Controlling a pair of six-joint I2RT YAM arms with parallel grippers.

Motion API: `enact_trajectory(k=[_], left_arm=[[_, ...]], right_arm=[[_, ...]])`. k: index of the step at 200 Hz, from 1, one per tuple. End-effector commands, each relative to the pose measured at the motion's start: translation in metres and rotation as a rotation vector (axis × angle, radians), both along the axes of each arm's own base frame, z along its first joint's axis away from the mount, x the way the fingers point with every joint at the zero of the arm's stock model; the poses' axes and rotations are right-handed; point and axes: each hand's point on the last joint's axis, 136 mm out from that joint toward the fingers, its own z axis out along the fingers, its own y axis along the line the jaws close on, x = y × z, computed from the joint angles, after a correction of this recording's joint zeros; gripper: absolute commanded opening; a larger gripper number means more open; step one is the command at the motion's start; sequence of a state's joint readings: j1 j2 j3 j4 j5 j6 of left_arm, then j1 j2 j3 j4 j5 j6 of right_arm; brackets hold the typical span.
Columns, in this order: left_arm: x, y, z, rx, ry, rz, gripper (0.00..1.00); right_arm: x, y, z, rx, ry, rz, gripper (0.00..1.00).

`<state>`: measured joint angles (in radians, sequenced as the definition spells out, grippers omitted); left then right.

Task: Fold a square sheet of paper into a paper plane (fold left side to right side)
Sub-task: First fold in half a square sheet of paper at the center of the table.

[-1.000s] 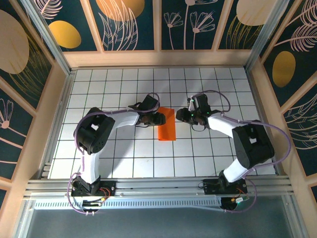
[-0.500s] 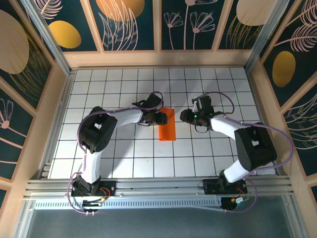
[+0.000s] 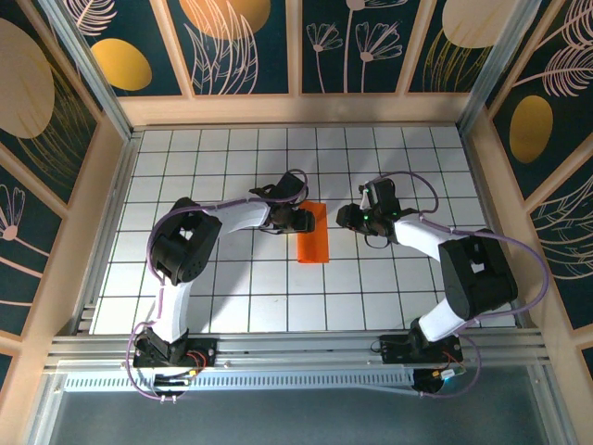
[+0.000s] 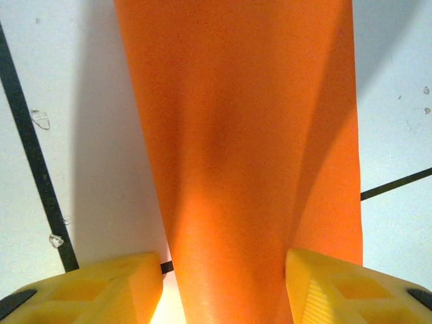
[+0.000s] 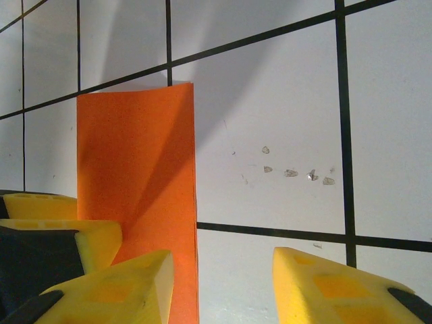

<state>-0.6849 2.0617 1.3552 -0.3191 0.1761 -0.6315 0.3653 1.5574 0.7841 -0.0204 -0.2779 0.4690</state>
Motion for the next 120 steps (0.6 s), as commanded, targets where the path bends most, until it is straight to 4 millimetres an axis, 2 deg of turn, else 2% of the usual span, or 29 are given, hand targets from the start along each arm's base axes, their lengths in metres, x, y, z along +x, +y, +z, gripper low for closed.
enact_trajectory(k=[1,120], left_arm=[[-0.014,0.004,-0.062,0.076,0.063,-0.04,0.54],[-0.012,0.003,-0.064,0.083,0.068,-0.034,0.54]], right_arm=[[-0.001,-0.005,0.002,-0.013,-0.01,0.002,0.43],[-0.005,0.006,-0.002,0.04,0.018,0.043,0.43]])
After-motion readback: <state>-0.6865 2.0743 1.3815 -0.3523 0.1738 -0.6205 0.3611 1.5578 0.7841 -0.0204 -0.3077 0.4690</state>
